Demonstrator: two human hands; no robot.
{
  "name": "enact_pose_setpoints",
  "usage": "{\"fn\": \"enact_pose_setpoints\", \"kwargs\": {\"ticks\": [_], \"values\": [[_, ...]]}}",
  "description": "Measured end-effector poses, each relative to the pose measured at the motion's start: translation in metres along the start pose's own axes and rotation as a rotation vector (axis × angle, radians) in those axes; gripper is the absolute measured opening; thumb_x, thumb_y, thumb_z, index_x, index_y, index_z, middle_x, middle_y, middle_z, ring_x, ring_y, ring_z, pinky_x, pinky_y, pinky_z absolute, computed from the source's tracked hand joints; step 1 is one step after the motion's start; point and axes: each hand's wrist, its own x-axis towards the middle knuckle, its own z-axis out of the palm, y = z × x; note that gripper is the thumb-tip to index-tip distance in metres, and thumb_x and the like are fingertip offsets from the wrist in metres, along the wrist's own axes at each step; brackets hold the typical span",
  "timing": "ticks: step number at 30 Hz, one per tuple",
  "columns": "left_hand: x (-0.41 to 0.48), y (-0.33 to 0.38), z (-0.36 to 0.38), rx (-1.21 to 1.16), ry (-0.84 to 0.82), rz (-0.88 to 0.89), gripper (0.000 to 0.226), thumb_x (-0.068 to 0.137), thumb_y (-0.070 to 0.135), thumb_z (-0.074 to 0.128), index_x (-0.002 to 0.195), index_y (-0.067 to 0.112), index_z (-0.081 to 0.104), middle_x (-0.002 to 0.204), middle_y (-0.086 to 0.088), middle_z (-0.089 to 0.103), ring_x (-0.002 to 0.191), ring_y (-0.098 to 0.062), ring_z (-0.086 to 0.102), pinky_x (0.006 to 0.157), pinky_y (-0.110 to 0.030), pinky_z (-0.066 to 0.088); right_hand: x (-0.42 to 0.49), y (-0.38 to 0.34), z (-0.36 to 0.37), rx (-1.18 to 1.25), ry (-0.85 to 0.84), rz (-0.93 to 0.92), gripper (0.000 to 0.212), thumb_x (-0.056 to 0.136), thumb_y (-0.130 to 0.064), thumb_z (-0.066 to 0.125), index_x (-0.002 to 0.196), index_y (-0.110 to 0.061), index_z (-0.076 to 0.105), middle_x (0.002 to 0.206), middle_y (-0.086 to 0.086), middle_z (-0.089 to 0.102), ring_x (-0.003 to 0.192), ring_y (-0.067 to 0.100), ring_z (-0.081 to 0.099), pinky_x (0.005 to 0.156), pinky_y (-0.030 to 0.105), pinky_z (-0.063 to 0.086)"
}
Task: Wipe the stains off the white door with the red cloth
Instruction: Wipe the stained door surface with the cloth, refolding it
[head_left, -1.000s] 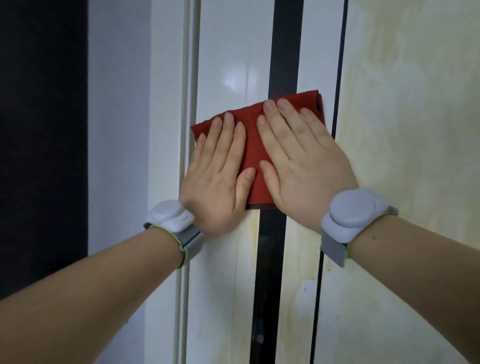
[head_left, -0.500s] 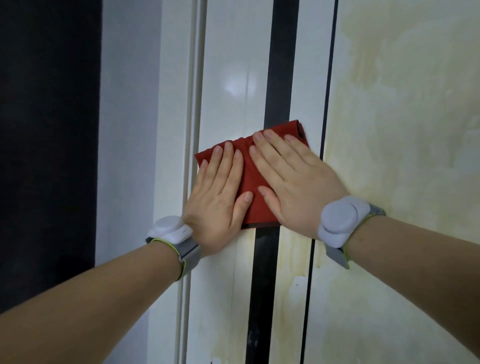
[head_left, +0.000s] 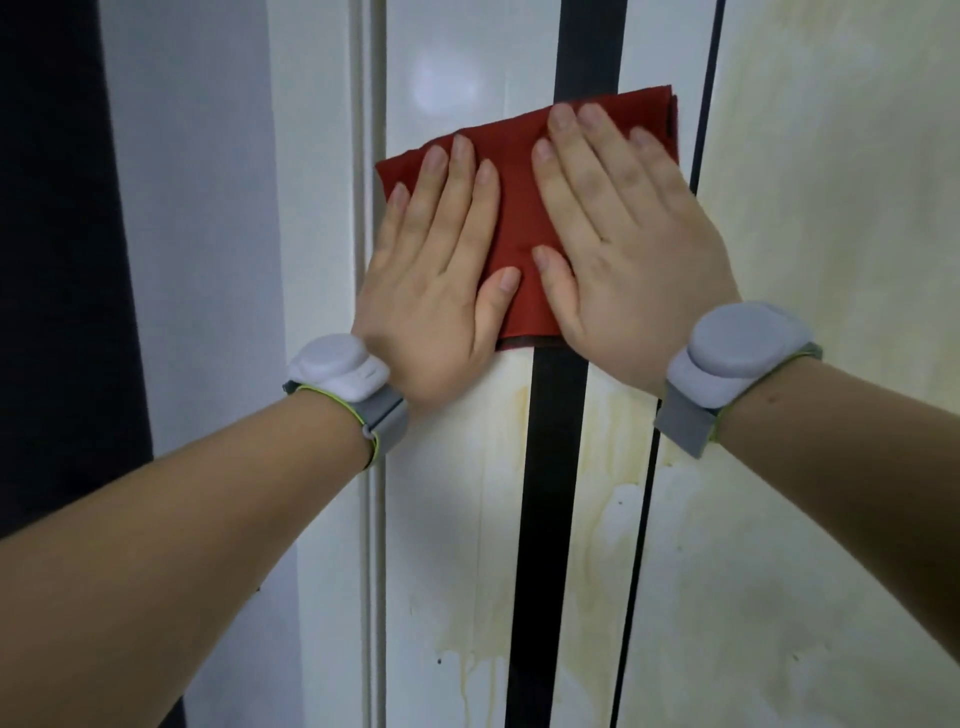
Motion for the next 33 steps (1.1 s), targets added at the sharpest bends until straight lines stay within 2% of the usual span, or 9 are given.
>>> {"fn": "enact_pose_setpoints", "kwargs": {"ticks": [4, 16, 33], "values": [[-0.023, 0.004, 0.002, -0.008, 0.014, 0.020, 0.063, 0.109, 0.037, 0.033, 0.159, -0.001, 0.025, 0.167, -0.023, 0.022, 0.158, -0.037, 0.017, 0.129, -0.051, 0.011, -0.022, -0.018, 0.001, 0.004, -0.026, 0.030, 0.061, 0.108, -0.037, 0.021, 0.160, -0.003, 0.018, 0.168, 0.017, 0.015, 0.156, 0.032, 0.013, 0.126, 0.049, 0.013], [-0.101, 0.020, 0.008, -0.047, -0.075, 0.051, 0.064, 0.109, 0.036, 0.039, 0.159, -0.002, 0.025, 0.166, -0.025, 0.021, 0.156, -0.041, 0.017, 0.129, -0.055, 0.010, -0.095, -0.069, 0.003, 0.064, -0.059, 0.122, 0.058, 0.108, -0.032, 0.033, 0.157, -0.002, 0.028, 0.164, 0.019, 0.024, 0.154, 0.035, 0.020, 0.125, 0.051, 0.019], [-0.183, 0.038, 0.012, -0.054, -0.140, 0.074, 0.065, 0.108, 0.037, 0.042, 0.159, 0.003, 0.020, 0.165, -0.018, 0.013, 0.155, -0.040, 0.021, 0.128, -0.053, 0.009, -0.167, -0.119, 0.001, 0.071, -0.194, 0.153, 0.060, 0.108, -0.033, 0.034, 0.158, -0.001, 0.024, 0.164, 0.020, 0.022, 0.154, 0.037, 0.020, 0.126, 0.052, 0.018]]}}
